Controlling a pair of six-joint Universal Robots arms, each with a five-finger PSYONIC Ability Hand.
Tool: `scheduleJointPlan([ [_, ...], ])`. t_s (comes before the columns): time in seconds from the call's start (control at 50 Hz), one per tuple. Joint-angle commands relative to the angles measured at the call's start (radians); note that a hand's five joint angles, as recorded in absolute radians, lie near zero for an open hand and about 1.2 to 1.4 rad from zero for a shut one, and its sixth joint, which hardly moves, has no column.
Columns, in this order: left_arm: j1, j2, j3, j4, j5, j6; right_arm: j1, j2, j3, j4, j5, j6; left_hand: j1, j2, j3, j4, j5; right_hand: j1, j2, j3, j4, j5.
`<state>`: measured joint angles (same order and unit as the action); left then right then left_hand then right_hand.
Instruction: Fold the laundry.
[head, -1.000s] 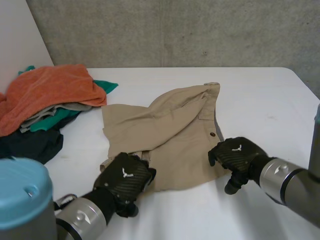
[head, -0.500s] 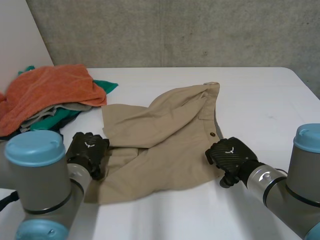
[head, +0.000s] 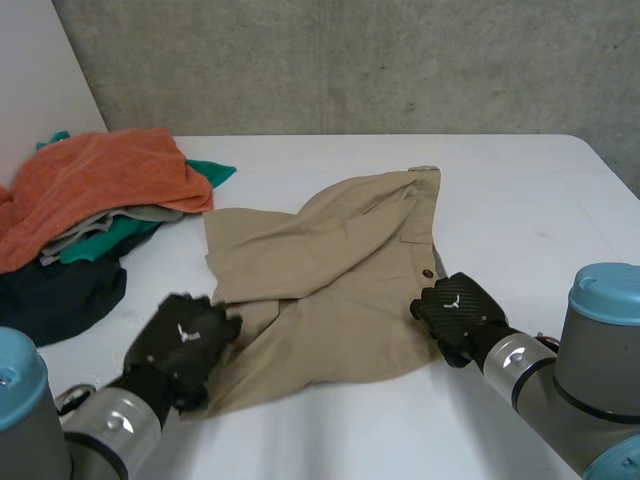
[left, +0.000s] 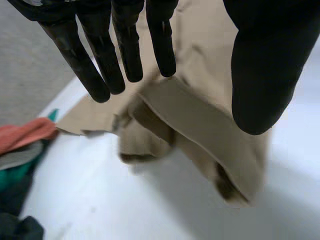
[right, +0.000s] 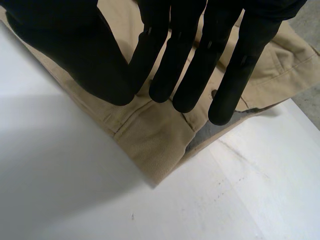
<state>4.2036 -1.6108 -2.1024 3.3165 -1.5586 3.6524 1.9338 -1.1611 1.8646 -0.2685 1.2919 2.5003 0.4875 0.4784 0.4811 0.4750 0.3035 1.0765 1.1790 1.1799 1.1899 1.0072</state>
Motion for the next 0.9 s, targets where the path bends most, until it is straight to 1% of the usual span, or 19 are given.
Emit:
scheduleJointPlan([
  [0.02, -0.016, -0.052, -0.019, -0.012, 0.009, 0.067, 0.014, -0.032, 0.007, 0.014, 0.004, 0.038, 0.192, 0.202, 0.199, 0.205, 0.202, 0.32, 0.217, 0.216, 0.206, 0.215],
  [0.06, -0.014, -0.078, -0.015, 0.003, 0.005, 0.086, 0.014, -0.046, 0.007, 0.021, 0.012, 0.058, 0.219, 0.228, 0.225, 0.232, 0.229, 0.32, 0.217, 0.216, 0.206, 0.215],
  [0.2, 0.009, -0.155, 0.013, 0.046, -0.021, 0.14, 0.004, -0.058, -0.002, 0.052, 0.037, 0.092, 0.21, 0.219, 0.217, 0.223, 0.22, 0.32, 0.217, 0.216, 0.206, 0.215],
  [0.28, 0.006, -0.185, 0.018, 0.06, -0.046, 0.17, 0.002, -0.06, -0.007, 0.081, 0.038, 0.095, 0.067, 0.076, 0.073, 0.08, 0.076, 0.32, 0.217, 0.216, 0.206, 0.215],
  [0.32, 0.004, -0.187, 0.018, 0.077, -0.057, 0.178, 0.005, -0.06, -0.007, 0.084, 0.038, 0.097, 0.058, 0.067, 0.064, 0.07, 0.067, 0.32, 0.217, 0.216, 0.206, 0.215],
  [0.36, 0.009, -0.192, 0.018, 0.115, -0.075, 0.181, 0.008, -0.06, -0.008, 0.089, 0.038, 0.1, 0.16, 0.169, 0.166, 0.172, 0.169, 0.32, 0.217, 0.216, 0.206, 0.215],
  [0.38, 0.009, -0.193, 0.018, 0.138, -0.087, 0.181, 0.008, -0.06, -0.008, 0.089, 0.038, 0.098, 0.355, 0.364, 0.362, 0.368, 0.365, 0.32, 0.217, 0.216, 0.206, 0.215],
  [0.4, 0.009, -0.193, 0.018, 0.152, -0.092, 0.184, 0.011, -0.06, -0.008, 0.089, 0.04, 0.098, 0.497, 0.506, 0.503, 0.509, 0.506, 0.32, 0.217, 0.216, 0.206, 0.215],
  [0.44, 0.009, -0.19, 0.018, 0.182, -0.107, 0.183, 0.011, -0.06, -0.01, 0.091, 0.041, 0.098, 0.907, 0.916, 0.913, 0.919, 0.916, 0.32, 0.217, 0.216, 0.206, 0.215],
  [0.52, 0.007, -0.181, 0.015, 0.184, -0.124, 0.18, 0.005, -0.074, -0.022, 0.129, 0.046, 0.094, 0.909, 0.918, 0.915, 0.921, 0.918, 0.32, 0.217, 0.216, 0.206, 0.215],
  [0.62, 0.003, -0.08, -0.004, 0.111, -0.12, 0.164, -0.025, -0.127, -0.038, 0.297, 0.067, 0.066, 0.909, 0.918, 0.915, 0.921, 0.918, 0.32, 0.217, 0.216, 0.206, 0.215],
  [0.64, 0.003, -0.066, -0.005, 0.098, -0.117, 0.158, -0.032, -0.138, -0.036, 0.319, 0.067, 0.064, 0.909, 0.918, 0.915, 0.921, 0.918, 0.142, 0.04, 0.039, 0.029, 0.037],
  [0.66, 0.009, -0.042, -0.001, 0.071, -0.107, 0.14, -0.047, -0.159, -0.028, 0.333, 0.063, 0.063, 0.909, 0.918, 0.915, 0.921, 0.918, -0.159, -0.262, -0.262, -0.272, -0.264],
  [0.7, 0.021, -0.023, 0.008, 0.049, -0.097, 0.114, -0.059, -0.17, -0.024, 0.309, 0.049, 0.068, 0.909, 0.918, 0.915, 0.921, 0.918, -0.182, -0.285, -0.286, -0.296, -0.288],
  [0.78, 0.058, -0.008, 0.08, -0.008, -0.078, 0.007, -0.064, -0.169, -0.002, 0.224, -0.003, 0.087, 0.909, 0.918, 0.915, 0.921, 0.918, -0.443, -0.546, -0.547, -0.557, -0.549],
  [0.84, 0.065, -0.012, 0.126, -0.043, -0.081, -0.05, -0.056, -0.152, 0.005, 0.187, -0.013, 0.098, 0.909, 0.918, 0.915, 0.921, 0.918, -0.444, -0.546, -0.547, -0.557, -0.549],
  [0.9, 0.07, -0.043, 0.198, -0.104, -0.083, -0.106, -0.035, -0.1, 0.001, 0.15, -0.016, 0.103, 0.909, 0.918, 0.915, 0.921, 0.918, -0.456, -0.558, -0.559, -0.569, -0.561],
])
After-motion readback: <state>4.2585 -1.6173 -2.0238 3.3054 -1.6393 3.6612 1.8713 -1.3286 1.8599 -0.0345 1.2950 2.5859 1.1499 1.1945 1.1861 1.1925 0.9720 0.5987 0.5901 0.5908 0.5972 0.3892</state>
